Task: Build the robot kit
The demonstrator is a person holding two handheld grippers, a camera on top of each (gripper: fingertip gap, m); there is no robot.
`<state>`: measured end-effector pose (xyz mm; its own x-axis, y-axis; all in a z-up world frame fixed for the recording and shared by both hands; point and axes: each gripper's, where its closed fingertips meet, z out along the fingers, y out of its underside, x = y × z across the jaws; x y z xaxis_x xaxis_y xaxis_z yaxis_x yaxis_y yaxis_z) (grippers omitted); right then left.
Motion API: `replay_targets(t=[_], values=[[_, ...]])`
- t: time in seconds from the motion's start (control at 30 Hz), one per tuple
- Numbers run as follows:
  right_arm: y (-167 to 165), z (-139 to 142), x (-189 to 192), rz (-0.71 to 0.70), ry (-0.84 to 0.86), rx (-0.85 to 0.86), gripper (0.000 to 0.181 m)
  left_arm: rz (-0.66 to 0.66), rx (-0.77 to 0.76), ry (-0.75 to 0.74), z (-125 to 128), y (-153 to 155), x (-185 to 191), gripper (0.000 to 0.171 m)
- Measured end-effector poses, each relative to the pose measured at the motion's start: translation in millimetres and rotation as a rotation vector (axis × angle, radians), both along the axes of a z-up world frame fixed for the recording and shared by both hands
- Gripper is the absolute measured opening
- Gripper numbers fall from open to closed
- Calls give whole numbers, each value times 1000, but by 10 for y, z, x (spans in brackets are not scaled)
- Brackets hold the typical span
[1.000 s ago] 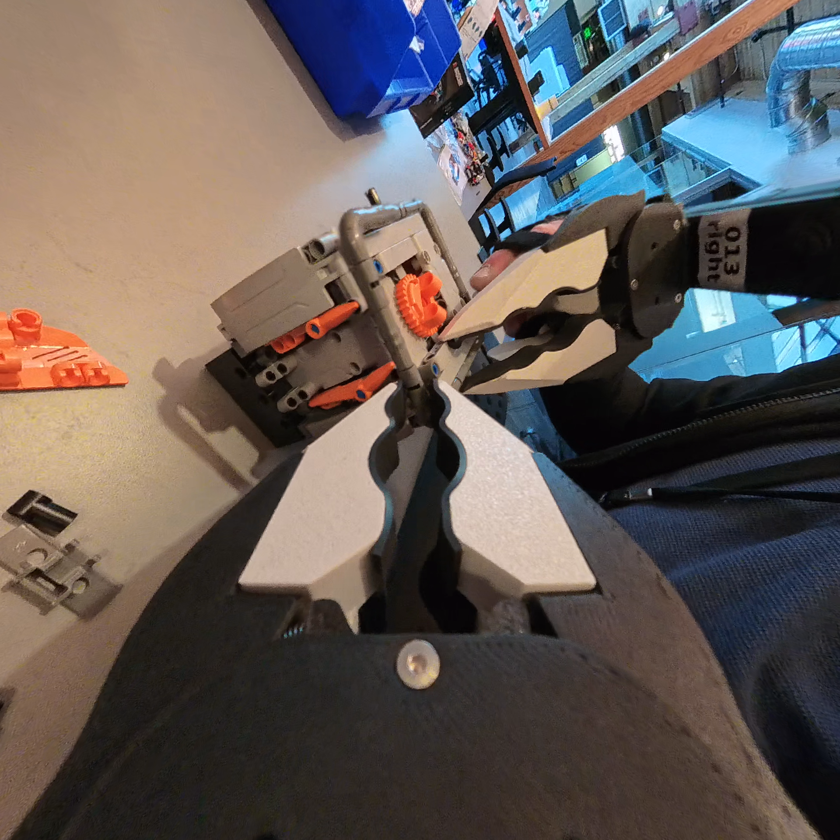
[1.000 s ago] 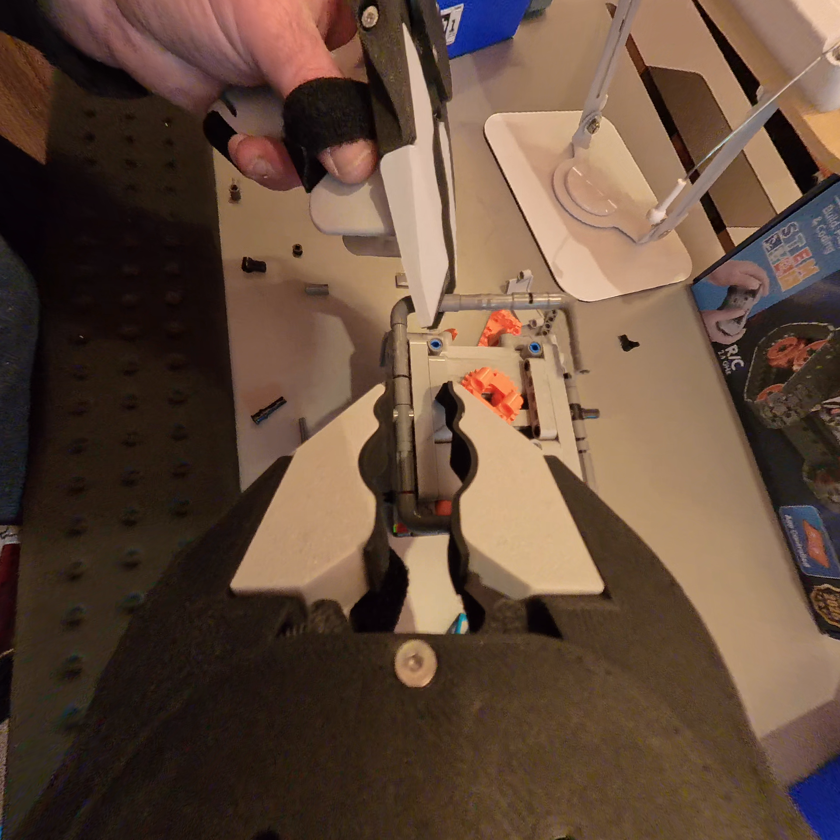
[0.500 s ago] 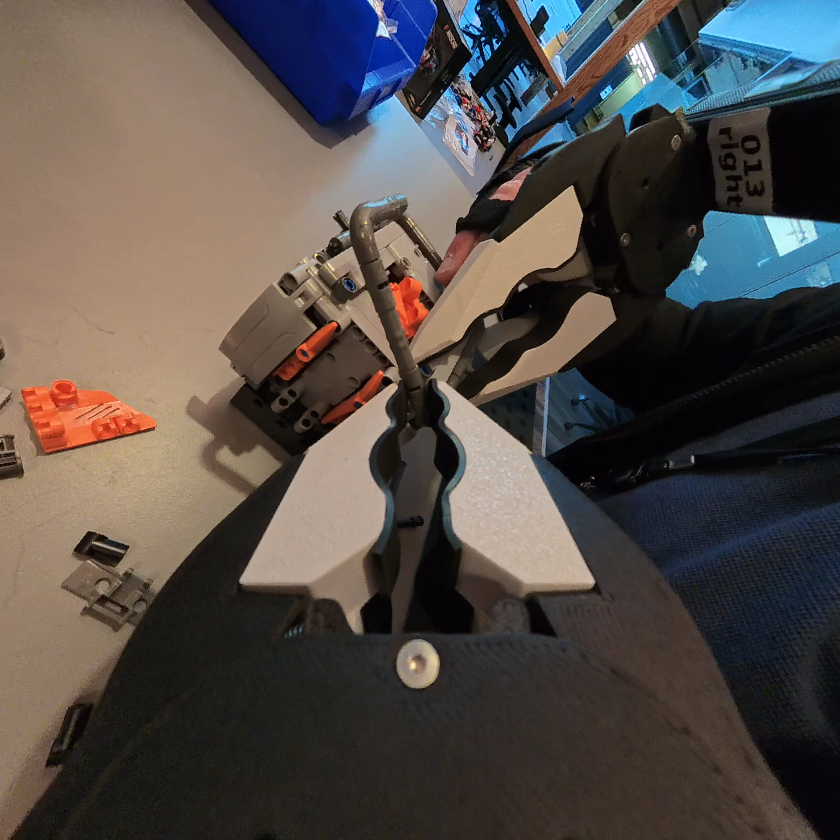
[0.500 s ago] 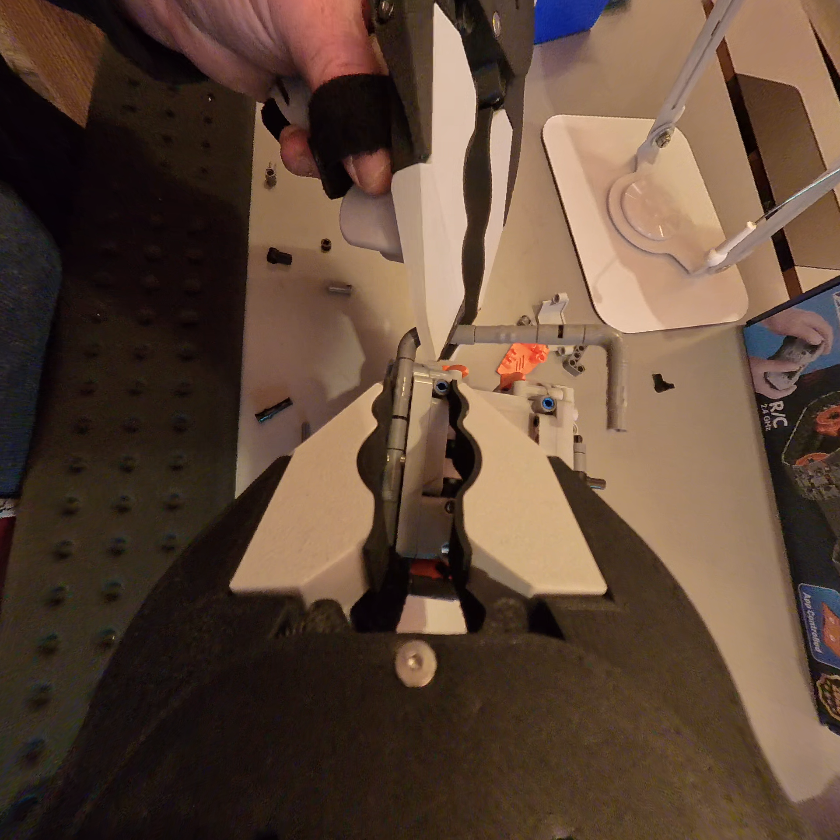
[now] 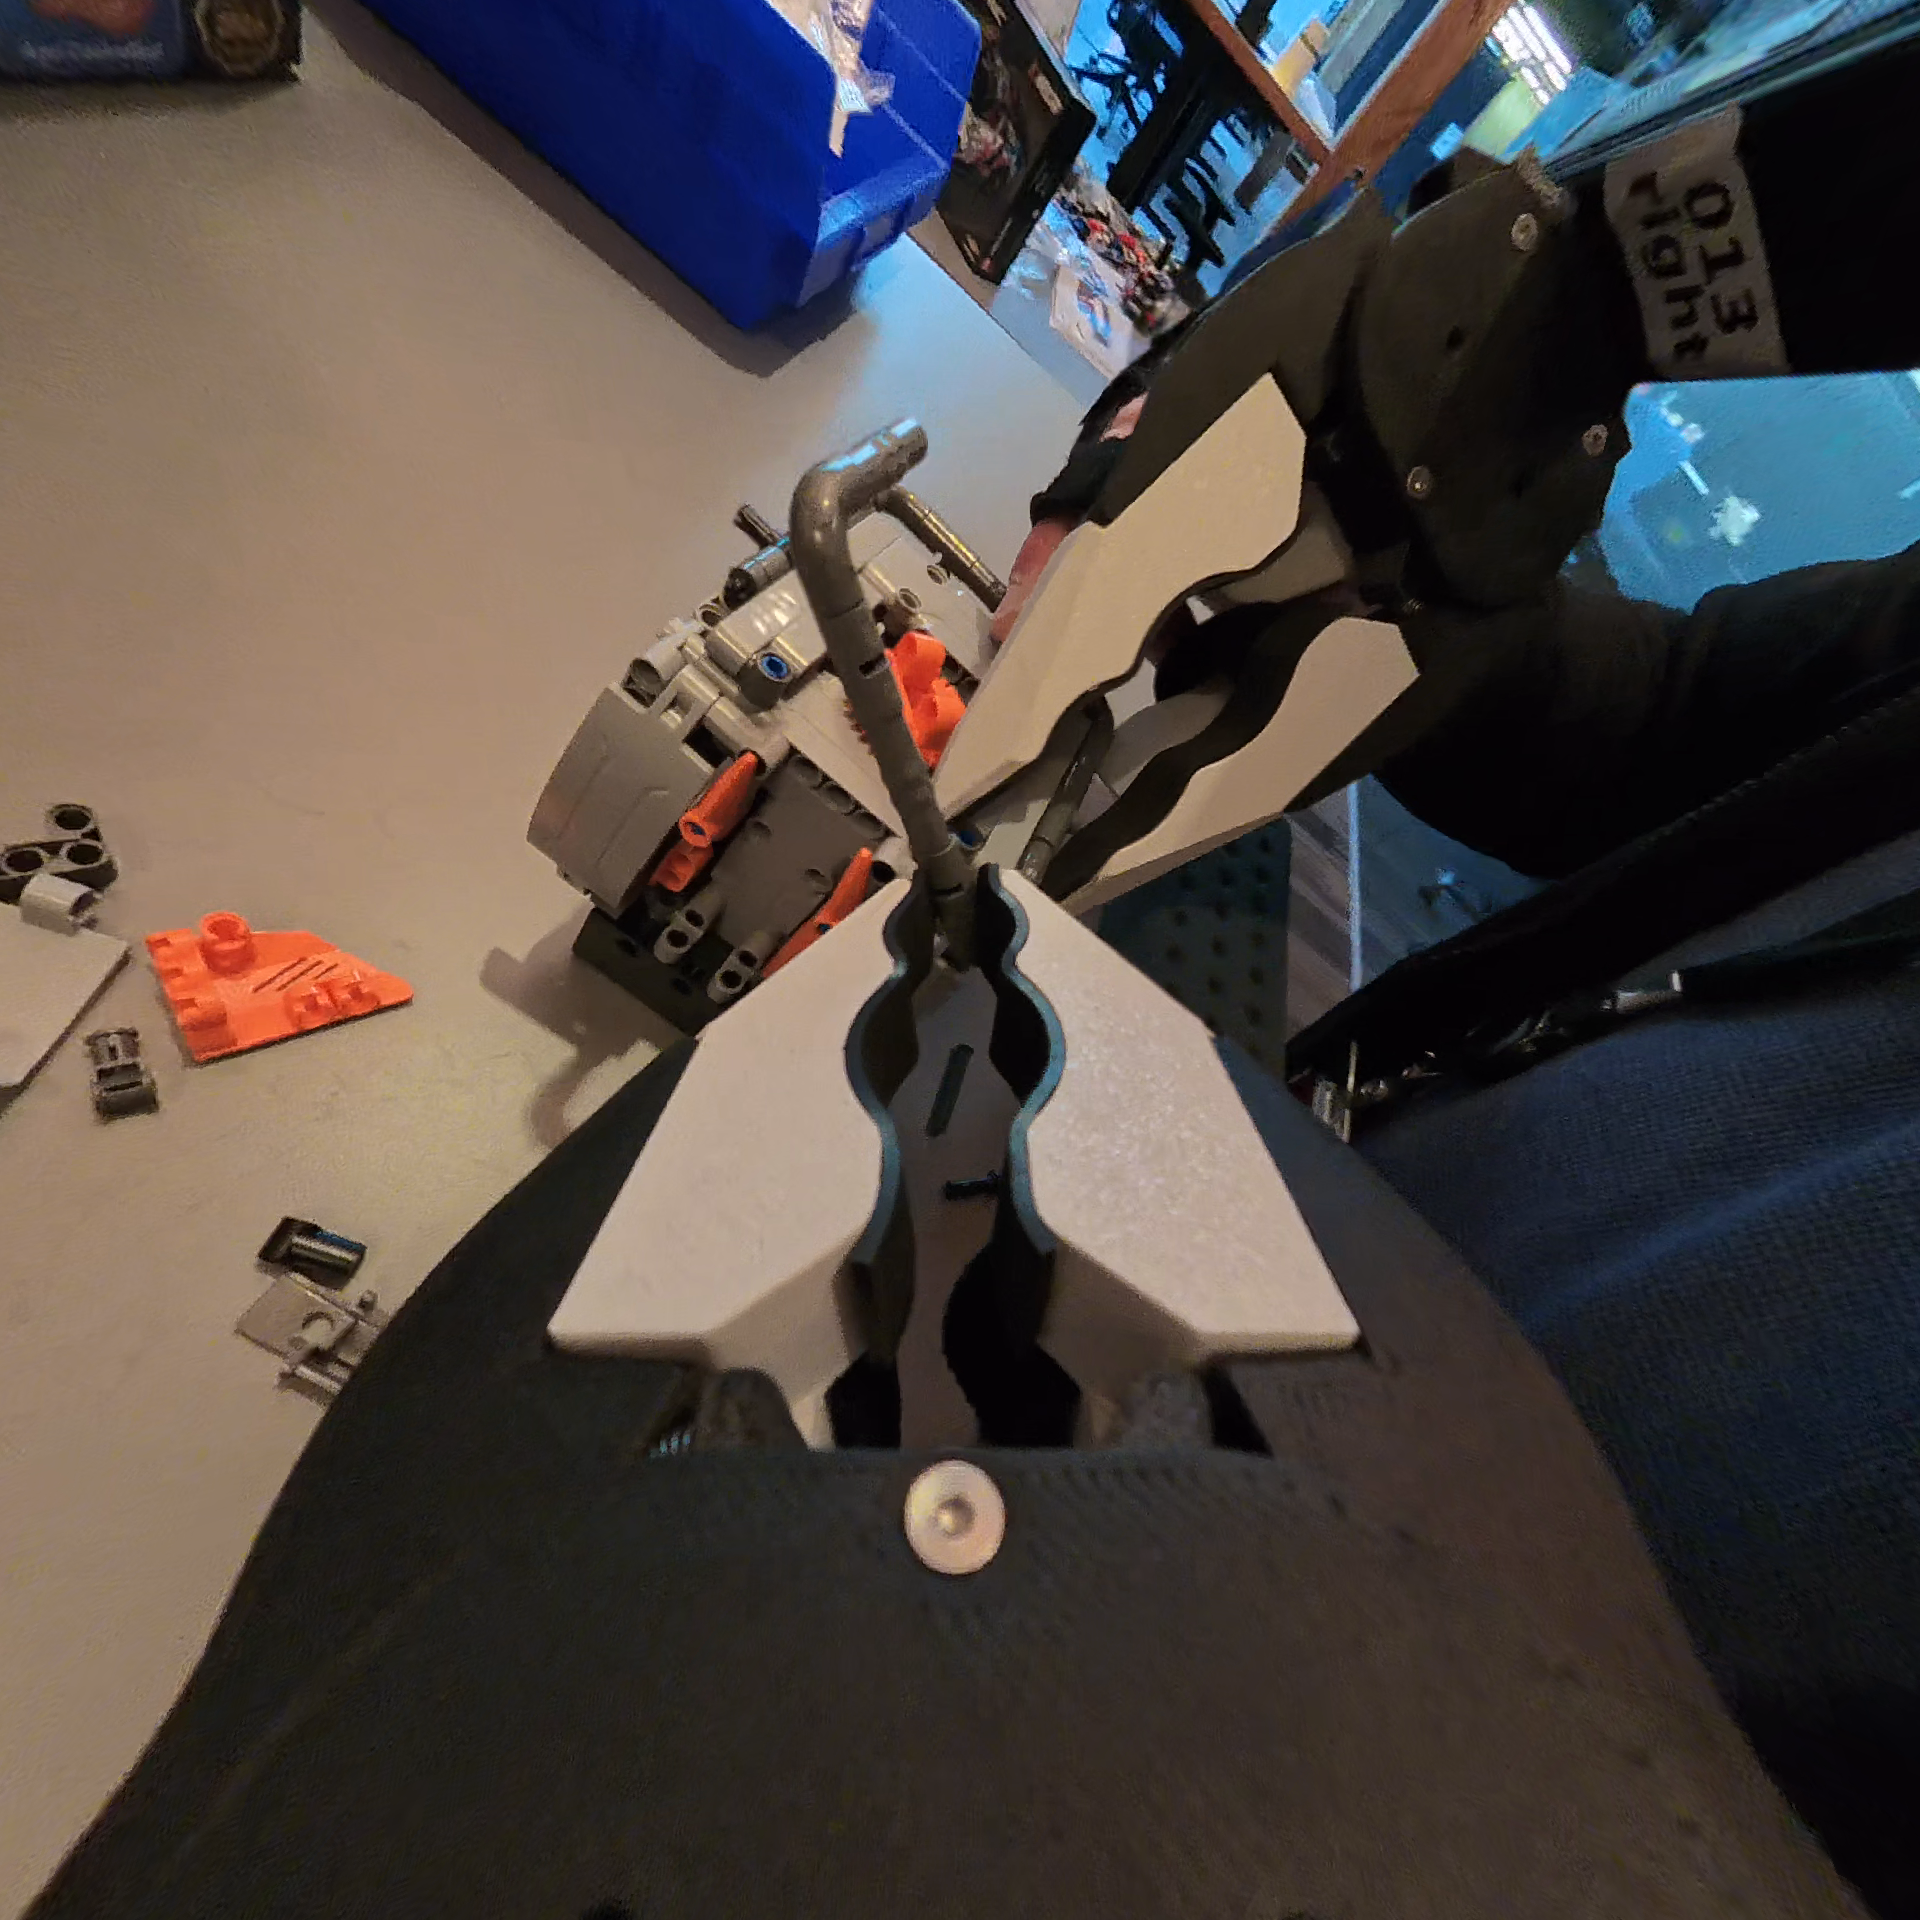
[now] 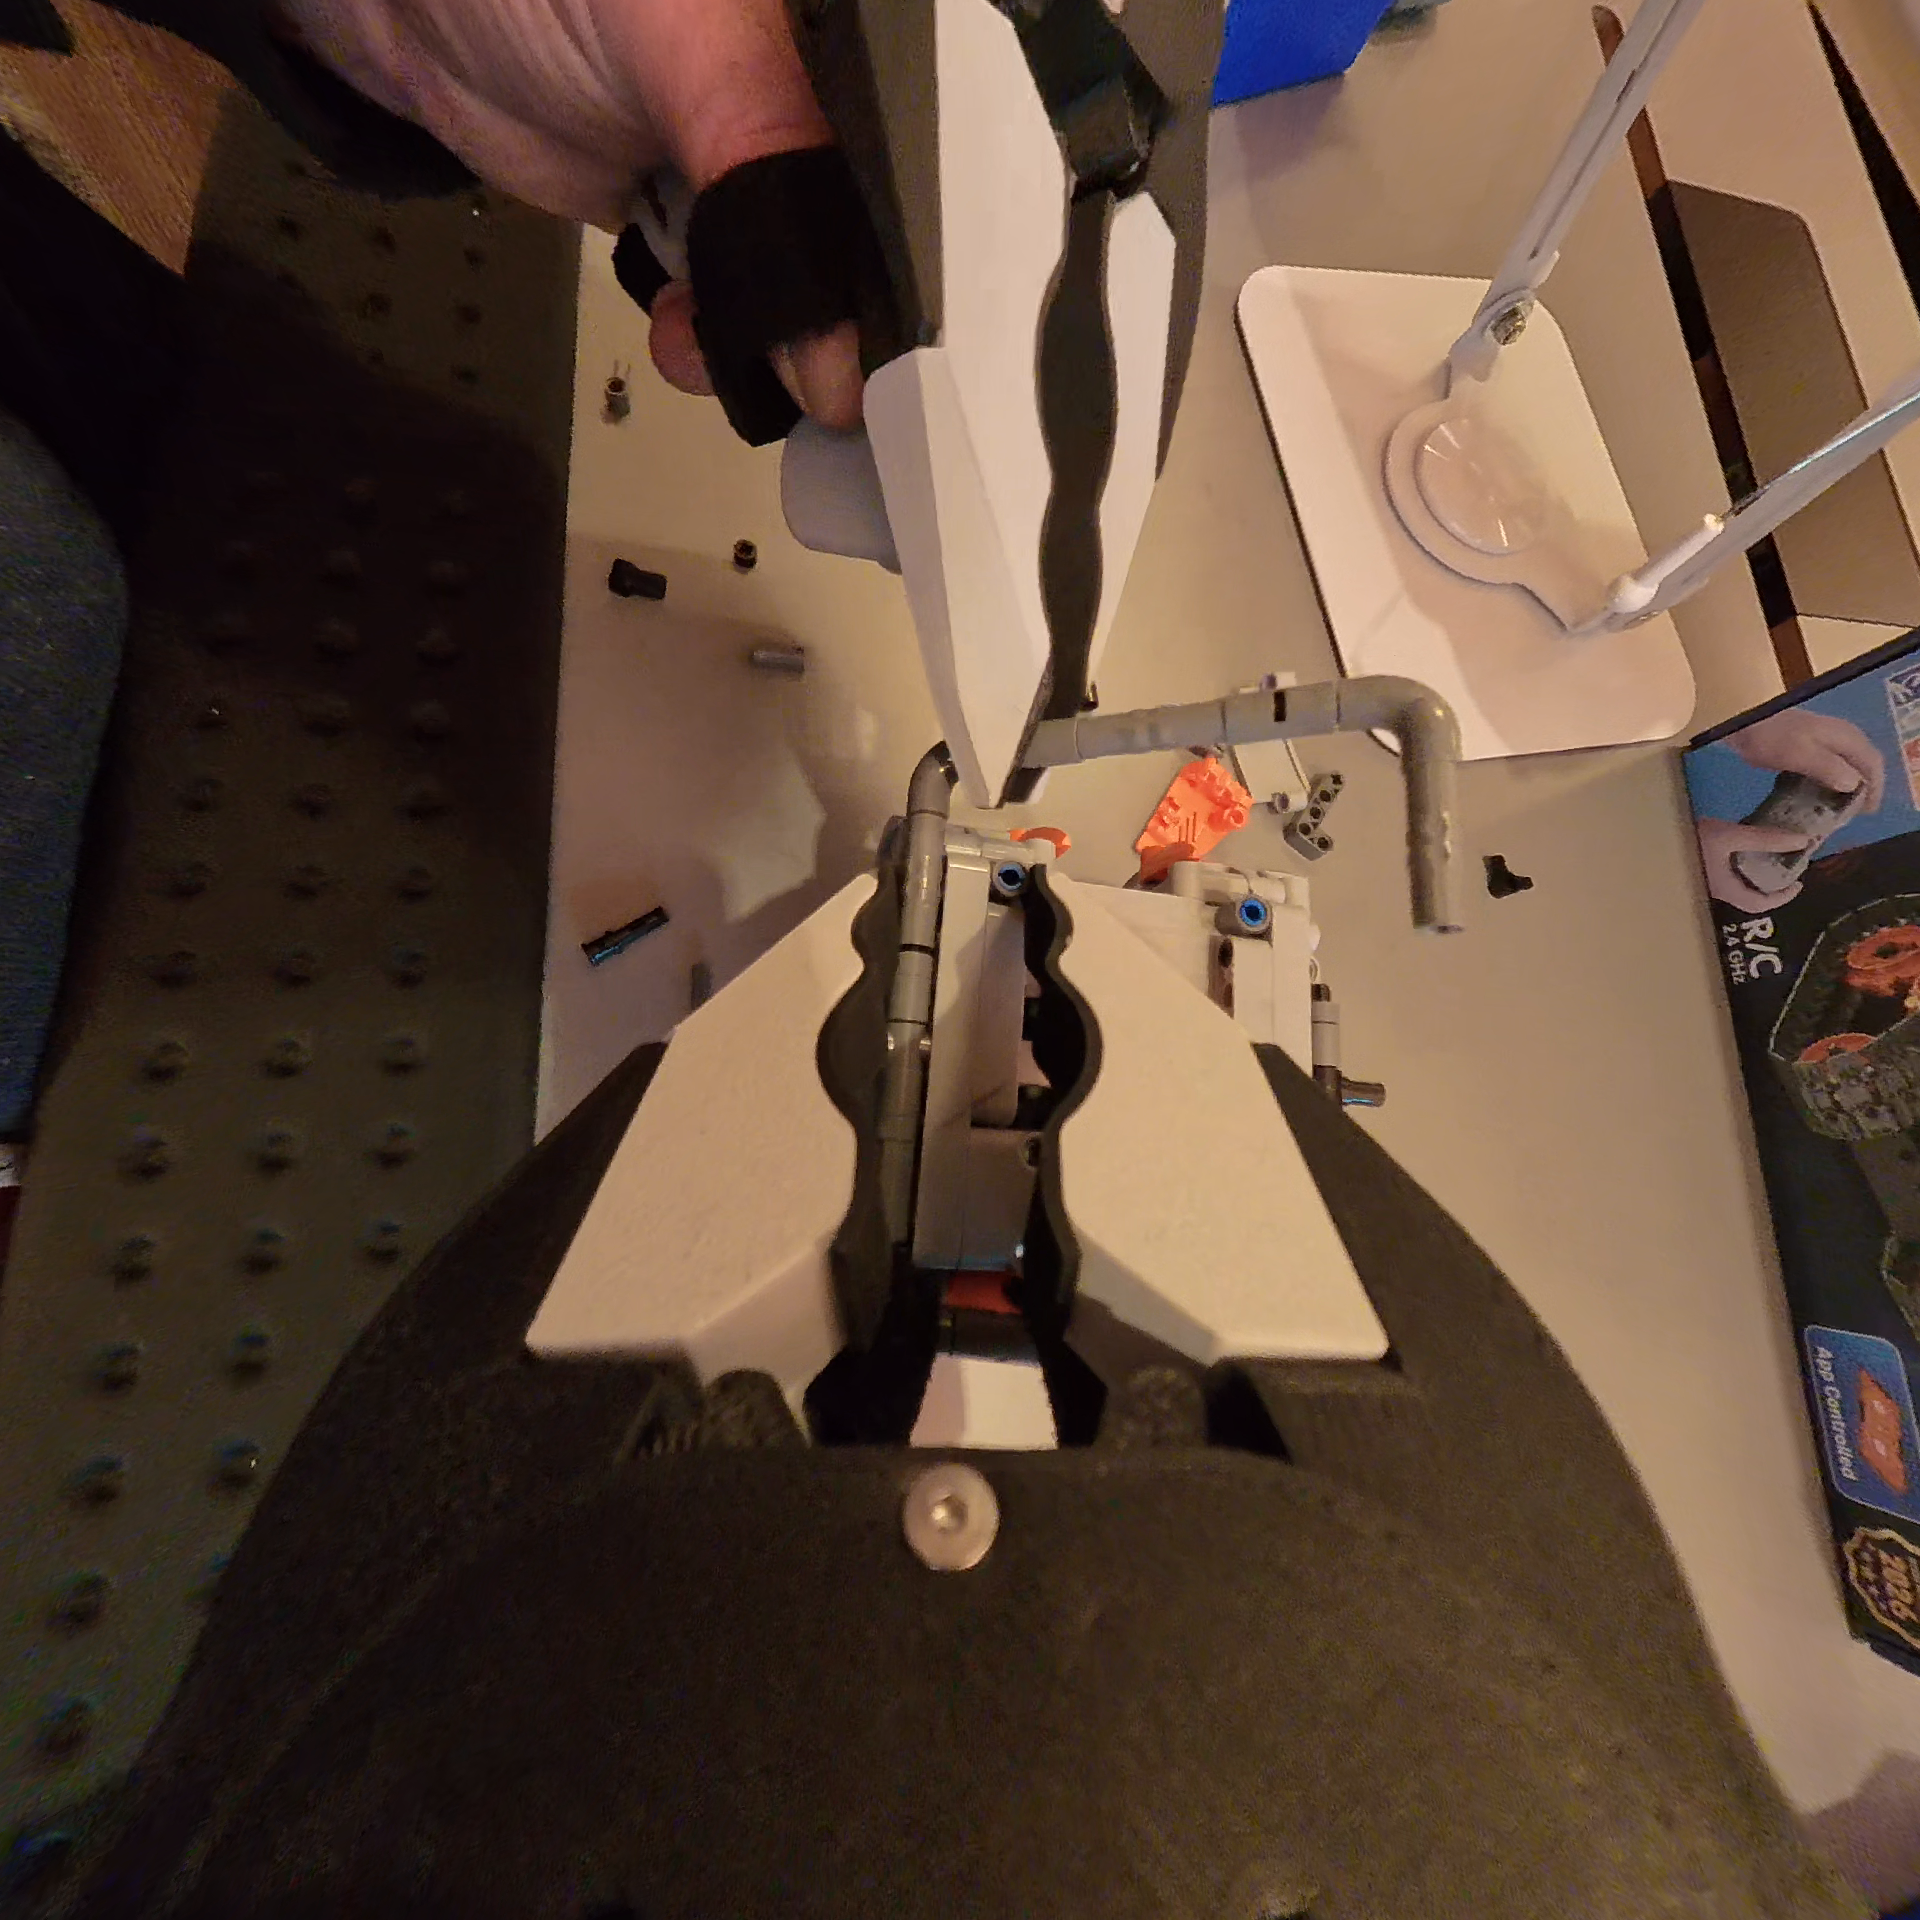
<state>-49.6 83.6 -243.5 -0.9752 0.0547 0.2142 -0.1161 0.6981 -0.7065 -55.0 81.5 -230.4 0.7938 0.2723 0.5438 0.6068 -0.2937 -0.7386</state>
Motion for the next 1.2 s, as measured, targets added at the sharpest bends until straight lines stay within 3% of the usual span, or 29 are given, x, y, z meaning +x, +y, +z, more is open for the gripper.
replay_targets(t=[0.27, 0.5, 0.63, 0.87, 1.1, 1.2], values=[[-1, 2, -53, -32, 5, -4, 22, -142, 59, -126, -17, 7, -65, 5], [-8, 1, -13, -7, -1, -7, 22, 8, -33, 76, 36, -35, 19, 5], [-14, 2, -3, -5, -8, 0, 22, -30, 27, 16, 23, -11, 3, 6], [-17, 7, -4, -3, -5, -5, 22, -58, 57, -125, -41, 23, 81, 28], [-29, 1, -11, -36, 12, 8, 22, 83, 82, -272, -86, 32, 12, 9], [-63, -1, -71, -120, 23, 18, 22, 122, 27, -238, -96, 13, -78, 7]])
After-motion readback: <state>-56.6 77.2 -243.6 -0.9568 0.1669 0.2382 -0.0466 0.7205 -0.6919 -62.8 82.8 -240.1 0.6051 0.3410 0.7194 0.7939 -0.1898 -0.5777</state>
